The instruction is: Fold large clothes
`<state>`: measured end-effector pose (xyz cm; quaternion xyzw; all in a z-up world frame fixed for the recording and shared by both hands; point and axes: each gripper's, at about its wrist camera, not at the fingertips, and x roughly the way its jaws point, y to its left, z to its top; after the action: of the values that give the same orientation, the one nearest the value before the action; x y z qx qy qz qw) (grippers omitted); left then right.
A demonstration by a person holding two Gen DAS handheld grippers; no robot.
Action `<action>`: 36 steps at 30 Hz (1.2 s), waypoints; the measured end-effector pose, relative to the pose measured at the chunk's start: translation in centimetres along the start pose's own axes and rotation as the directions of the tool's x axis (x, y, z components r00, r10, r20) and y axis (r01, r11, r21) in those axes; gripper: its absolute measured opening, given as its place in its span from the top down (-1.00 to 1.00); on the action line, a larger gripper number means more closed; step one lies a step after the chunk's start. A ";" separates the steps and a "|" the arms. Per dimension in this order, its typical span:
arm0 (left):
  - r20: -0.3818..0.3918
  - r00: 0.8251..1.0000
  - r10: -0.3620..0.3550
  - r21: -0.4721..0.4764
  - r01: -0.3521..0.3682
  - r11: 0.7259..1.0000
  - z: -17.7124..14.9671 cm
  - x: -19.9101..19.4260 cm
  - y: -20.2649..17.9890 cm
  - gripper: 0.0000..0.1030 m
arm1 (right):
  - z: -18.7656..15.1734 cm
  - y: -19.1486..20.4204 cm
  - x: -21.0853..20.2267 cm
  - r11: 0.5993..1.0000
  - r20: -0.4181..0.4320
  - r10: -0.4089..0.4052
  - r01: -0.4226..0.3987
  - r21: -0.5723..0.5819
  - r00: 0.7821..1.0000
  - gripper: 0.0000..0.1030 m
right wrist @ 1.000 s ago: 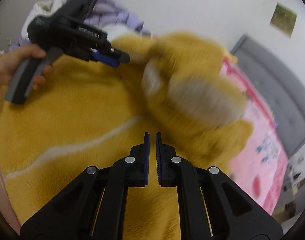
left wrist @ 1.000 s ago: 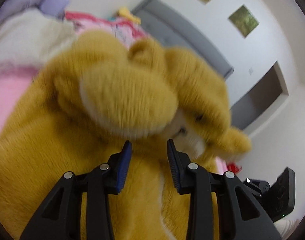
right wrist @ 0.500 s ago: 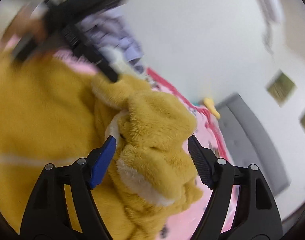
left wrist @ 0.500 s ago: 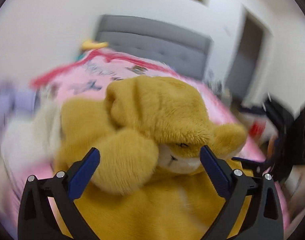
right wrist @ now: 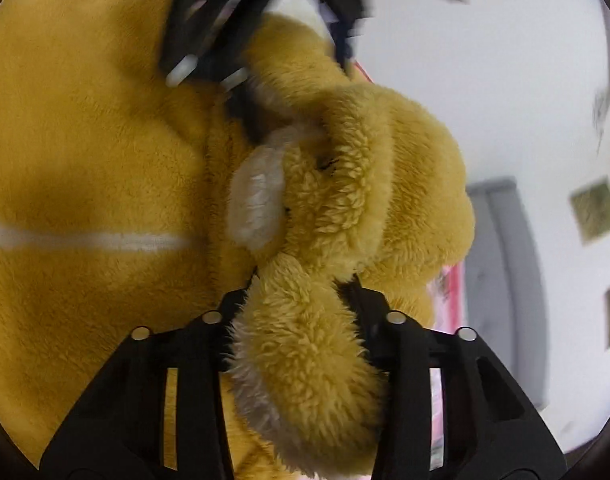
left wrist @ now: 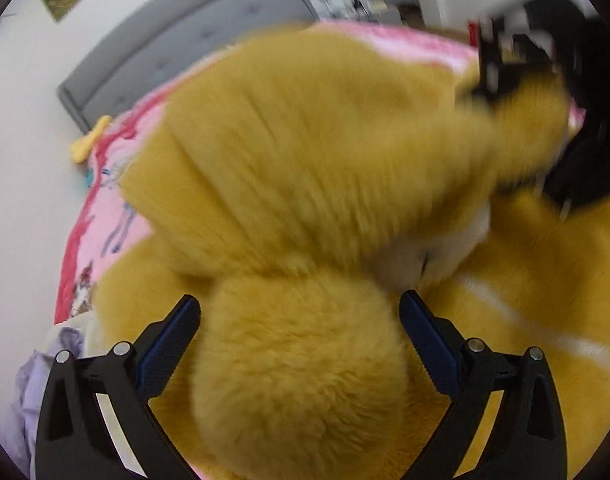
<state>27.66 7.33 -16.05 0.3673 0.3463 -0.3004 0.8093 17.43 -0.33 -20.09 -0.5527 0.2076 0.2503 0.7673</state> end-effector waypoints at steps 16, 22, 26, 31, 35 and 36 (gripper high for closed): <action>0.131 0.951 0.279 -0.176 -0.255 0.951 6.0 -3.1 5.4 -0.21 | 1.0 -14.0 1.2 0.888 0.106 -0.426 0.437 -0.140 0.899 0.57; 0.127 0.991 0.041 -0.169 -0.019 0.985 -1.3 -2.8 1.8 -0.21 | -4.3 1.2 -0.6 0.877 0.173 -0.200 0.255 -0.408 0.964 0.56; 0.163 0.984 -0.068 -0.201 0.101 0.974 -4.5 -3.2 -0.6 -0.21 | -5.8 6.3 -1.1 0.896 0.133 -0.168 0.207 -0.394 0.977 0.53; 0.282 0.950 -0.137 -0.336 0.231 0.913 -4.7 -4.7 1.9 -0.67 | -5.5 6.2 -0.9 0.936 0.114 -0.205 0.229 -0.269 0.972 0.05; 0.379 0.878 -0.292 -0.387 0.437 0.812 -2.7 -6.2 5.0 -0.90 | -3.8 4.1 -4.1 0.980 0.169 -0.169 0.184 -0.076 0.971 -0.23; 0.412 0.855 -0.314 -0.404 0.481 0.778 -2.4 -6.5 6.4 -0.90 | -3.8 3.5 -4.2 0.984 0.186 -0.166 0.176 -0.037 0.968 -0.27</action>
<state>27.81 14.26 -9.62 0.0114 0.3447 -0.4236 0.8376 11.79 -3.67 -21.30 -0.5636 0.0812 0.2383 0.7867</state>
